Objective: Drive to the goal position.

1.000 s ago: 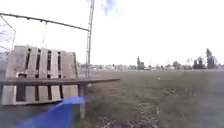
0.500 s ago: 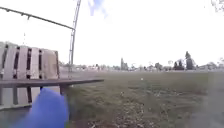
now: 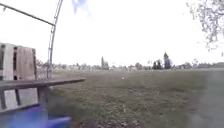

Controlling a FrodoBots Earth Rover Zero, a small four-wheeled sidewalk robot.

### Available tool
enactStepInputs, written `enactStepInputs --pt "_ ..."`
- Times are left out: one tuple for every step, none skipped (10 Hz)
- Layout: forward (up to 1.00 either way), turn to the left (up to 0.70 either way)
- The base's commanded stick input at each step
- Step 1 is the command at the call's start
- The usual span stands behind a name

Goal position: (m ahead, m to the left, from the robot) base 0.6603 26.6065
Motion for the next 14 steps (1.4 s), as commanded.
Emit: enactStepInputs --pt "0.0 -0.45" --pt "0.0 -0.45" --pt "0.0 -0.45" --pt "0.0 -0.45" --pt "0.0 -0.45" --pt "0.0 -0.45" --pt "0.0 -0.45" --pt "0.0 -0.45" --pt "0.0 -0.45" --pt "0.0 0.0" --pt "0.08 0.0" --pt "0.7 0.0" --pt "0.7 0.0" --pt "0.7 0.0"
